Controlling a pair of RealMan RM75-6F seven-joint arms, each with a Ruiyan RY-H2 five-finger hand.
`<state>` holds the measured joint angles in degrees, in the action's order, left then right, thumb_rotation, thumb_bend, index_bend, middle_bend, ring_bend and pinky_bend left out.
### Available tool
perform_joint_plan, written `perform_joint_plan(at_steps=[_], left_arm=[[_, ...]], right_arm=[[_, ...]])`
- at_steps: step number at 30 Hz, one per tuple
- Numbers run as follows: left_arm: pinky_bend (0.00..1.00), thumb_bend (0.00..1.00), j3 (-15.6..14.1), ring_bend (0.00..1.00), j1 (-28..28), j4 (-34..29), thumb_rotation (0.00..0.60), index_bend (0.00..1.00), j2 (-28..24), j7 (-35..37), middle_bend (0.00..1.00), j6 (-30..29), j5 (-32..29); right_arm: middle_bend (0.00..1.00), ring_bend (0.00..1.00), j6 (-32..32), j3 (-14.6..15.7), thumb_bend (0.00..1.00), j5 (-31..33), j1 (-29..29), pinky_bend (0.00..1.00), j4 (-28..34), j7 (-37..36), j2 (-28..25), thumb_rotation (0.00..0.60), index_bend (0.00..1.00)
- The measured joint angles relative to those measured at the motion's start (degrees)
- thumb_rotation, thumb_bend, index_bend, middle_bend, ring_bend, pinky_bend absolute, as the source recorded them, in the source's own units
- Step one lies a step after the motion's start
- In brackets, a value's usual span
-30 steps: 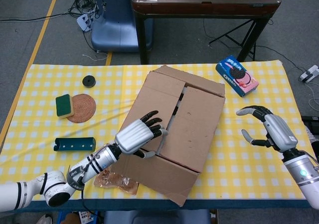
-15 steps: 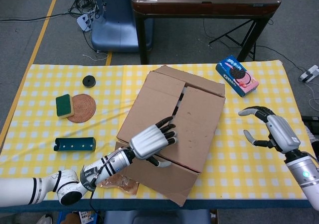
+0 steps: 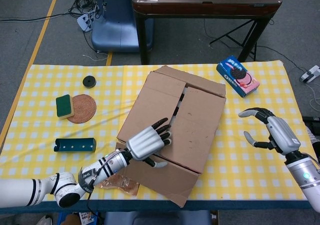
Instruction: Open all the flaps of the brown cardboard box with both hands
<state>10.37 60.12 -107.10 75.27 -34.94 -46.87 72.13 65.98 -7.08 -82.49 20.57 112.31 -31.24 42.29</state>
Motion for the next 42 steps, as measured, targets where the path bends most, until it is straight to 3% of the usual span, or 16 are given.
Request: perform_joint_plan(at_steps=[27,42], left_arm=[[0.0,0.28,-4.0,0.11,-1.4,4.8,0.153,0.48,2.3,-6.1,0.25,-5.2,6.4],[0.0,0.28,-2.4,0.11,-2.7,1.8,0.154,0.48,-0.7,-7.3,0.25,-8.5,6.8]], right_arm=[[0.26,0.17,-0.4,-0.3,0.36,-0.8,-0.8,0.12,0.4,-1.6,-0.4,0.6,0.29],[0.26,0.17,-0.1,-0.4,0.35,-1.6,-1.1,0.12,0.5,-2.1,-0.6,0.6,0.29]])
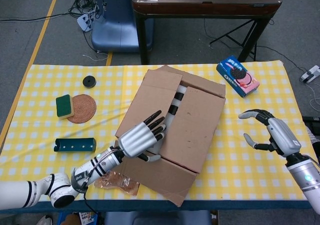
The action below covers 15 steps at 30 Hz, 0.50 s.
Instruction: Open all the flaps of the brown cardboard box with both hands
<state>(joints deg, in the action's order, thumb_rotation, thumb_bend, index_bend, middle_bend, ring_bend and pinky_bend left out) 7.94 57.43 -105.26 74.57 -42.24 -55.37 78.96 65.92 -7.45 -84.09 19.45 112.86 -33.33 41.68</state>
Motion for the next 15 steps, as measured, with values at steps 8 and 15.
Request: perform_joint_plan(at_steps=[8,15], left_arm=[[0.0,0.28,0.7,0.11,-1.1,-0.3,0.153,0.48,-0.8,-1.7,0.25,-2.1,-0.7],[0.0,0.28,1.9,0.11,-2.4,-1.7,0.153,0.48,-3.1,-1.5,0.25,-4.1,-1.9]], right_arm=[[0.26,0.17,0.2,0.0,0.35,-0.5,-0.1,0.12,-0.1,-0.6,-0.1,0.6,0.29],[0.26,0.17,0.5,0.0,0.35,-0.9,-0.3,0.12,-0.1,-1.1,-0.4,0.6,0.29]])
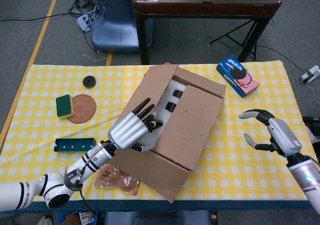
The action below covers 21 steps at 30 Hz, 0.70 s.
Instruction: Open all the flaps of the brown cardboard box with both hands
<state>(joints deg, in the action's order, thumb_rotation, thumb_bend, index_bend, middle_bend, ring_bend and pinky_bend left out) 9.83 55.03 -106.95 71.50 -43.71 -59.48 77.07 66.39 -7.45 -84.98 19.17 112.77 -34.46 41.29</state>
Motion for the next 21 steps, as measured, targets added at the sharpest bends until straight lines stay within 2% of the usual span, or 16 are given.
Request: perform_joint_plan(at_steps=[11,21], left_arm=[[0.0,0.28,1.6,0.11,-1.9,-0.9,0.154,0.48,-4.0,1.8,0.25,-2.3,-0.8],[0.0,0.28,3.1,0.1,-2.8,0.8,0.152,0.48,-5.9,2.2,0.25,-2.8,-5.6]], right_arm=[[0.26,0.17,0.1,-0.1,0.34,-0.5,0.1,0.12,0.2,-0.5,-0.2,0.6,0.28],[0.26,0.17,0.4,-0.1,0.34,-1.0,0.1,0.12,0.5,-0.5,-0.5,0.6,0.28]])
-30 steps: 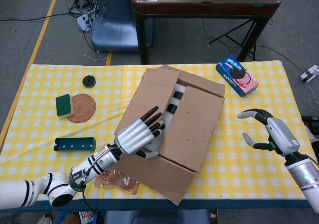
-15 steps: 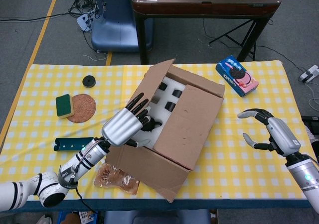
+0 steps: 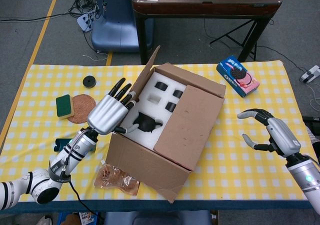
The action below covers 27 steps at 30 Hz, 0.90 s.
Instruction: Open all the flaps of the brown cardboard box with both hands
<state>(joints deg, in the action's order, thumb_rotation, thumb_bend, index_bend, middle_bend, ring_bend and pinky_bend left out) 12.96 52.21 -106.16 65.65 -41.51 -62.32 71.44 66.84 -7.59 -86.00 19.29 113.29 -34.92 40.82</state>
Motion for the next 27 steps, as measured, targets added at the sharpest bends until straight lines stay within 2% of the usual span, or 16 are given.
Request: perform_joint_plan(at_steps=[16,27], left_arm=[[0.0,0.28,1.5,0.1,0.2,4.4,0.154,0.47,-1.2,-0.8,0.25,1.3,-10.6],[0.0,0.28,2.1,0.1,-0.4,3.2,0.153,0.46,-3.2,0.7,0.25,0.2,-12.6]], right_arm=[[0.26,0.17,0.8,0.2,0.34,-0.8,-0.3,0.12,0.2,-0.6,-0.6,0.6,0.28],[0.26,0.17,0.2,0.1,0.35,-0.8,0.2,0.12,0.0,-0.2,-0.6,0.6,0.28]])
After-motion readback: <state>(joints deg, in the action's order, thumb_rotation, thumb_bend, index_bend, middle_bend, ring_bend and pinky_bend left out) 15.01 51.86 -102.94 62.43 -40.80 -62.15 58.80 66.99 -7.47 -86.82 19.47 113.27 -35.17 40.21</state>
